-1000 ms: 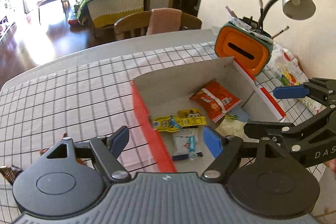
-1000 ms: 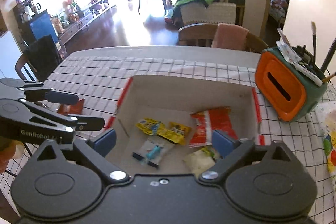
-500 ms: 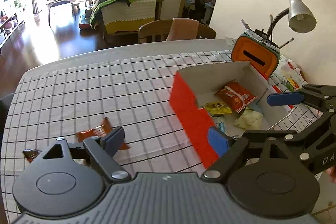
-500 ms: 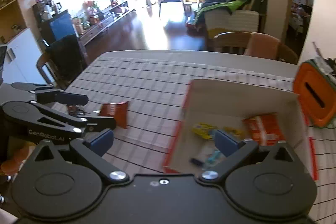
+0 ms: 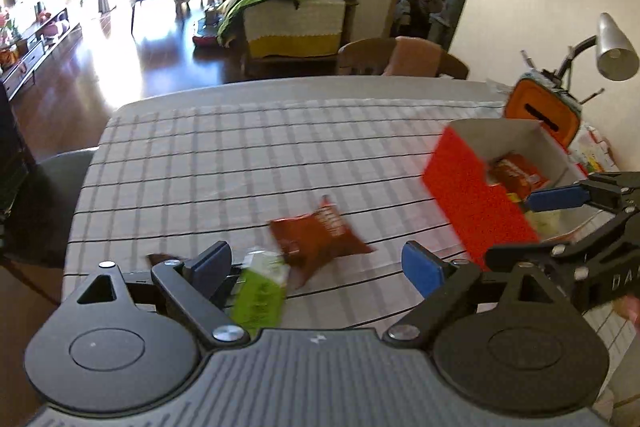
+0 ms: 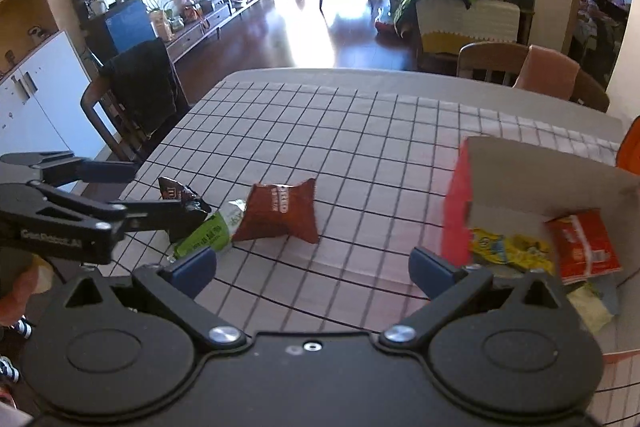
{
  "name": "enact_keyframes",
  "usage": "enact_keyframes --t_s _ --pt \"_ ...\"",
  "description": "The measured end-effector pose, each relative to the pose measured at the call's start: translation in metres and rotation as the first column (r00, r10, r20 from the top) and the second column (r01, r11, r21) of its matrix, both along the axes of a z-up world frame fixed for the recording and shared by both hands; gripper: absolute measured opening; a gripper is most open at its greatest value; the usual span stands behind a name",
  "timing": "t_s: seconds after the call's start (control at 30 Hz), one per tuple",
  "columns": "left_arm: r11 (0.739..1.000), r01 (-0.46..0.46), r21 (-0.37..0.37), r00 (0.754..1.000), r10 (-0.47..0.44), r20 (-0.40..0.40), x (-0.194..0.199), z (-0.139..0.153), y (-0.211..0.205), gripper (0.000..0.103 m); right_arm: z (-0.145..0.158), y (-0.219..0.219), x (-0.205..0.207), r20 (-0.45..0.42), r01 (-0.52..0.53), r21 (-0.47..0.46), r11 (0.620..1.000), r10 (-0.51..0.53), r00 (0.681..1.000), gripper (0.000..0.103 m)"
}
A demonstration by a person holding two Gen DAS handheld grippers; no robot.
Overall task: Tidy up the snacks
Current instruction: 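Withdraw both open tools from the box back to the snack pile, then grasp the dark chocolate candy with the left tool while the right tool grasps the Oreo packet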
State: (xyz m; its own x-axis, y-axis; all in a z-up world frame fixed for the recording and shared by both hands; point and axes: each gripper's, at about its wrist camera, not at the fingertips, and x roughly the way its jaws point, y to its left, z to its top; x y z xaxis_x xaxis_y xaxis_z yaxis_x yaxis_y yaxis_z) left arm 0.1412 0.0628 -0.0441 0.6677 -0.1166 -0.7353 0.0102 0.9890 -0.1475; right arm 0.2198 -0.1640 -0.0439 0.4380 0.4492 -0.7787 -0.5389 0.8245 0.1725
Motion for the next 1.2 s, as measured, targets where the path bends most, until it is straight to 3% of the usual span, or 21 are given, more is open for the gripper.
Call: enact_keyframes --t_s 0.3,0.43,0.57,0.83,1.0,1.07,1.2 --pt "1.0 -0.016 0.02 0.998 0.017 -0.06 0.008 -0.03 0.069 0.093 -0.029 0.052 0.022 -0.116 0.133 -0.027 0.991 -0.135 0.984 0.103" --pt "0.999 -0.039 0.01 0.995 0.04 -0.09 0.018 -0.043 0.092 0.093 -0.043 0.067 0.037 -0.18 0.226 -0.033 0.974 -0.228 0.957 0.103" --pt "0.998 -0.066 0.003 0.991 0.066 -0.115 0.029 -0.054 0.111 0.093 -0.057 0.075 0.055 -0.251 0.337 -0.029 0.941 -0.333 0.909 0.102" --pt "0.996 -0.091 -0.009 0.984 0.089 -0.156 0.044 -0.071 0.133 0.093 -0.087 0.086 0.081 -0.373 0.55 -0.086 0.831 -0.538 0.756 0.101" --pt "0.996 -0.091 -0.015 0.981 0.087 -0.176 0.051 -0.08 0.142 0.093 -0.108 0.08 0.091 -0.529 0.707 -0.082 0.702 -0.632 0.566 0.093" --pt "0.995 -0.093 -0.021 0.98 0.088 -0.181 0.054 -0.082 0.146 0.093 -0.113 0.079 0.092 -0.552 0.754 -0.084 0.652 -0.66 0.51 0.092" --pt "0.991 -0.112 -0.066 0.973 0.096 -0.208 0.061 -0.089 0.153 0.092 -0.122 0.088 0.094 -0.546 0.758 -0.114 0.643 -0.677 0.493 0.089"
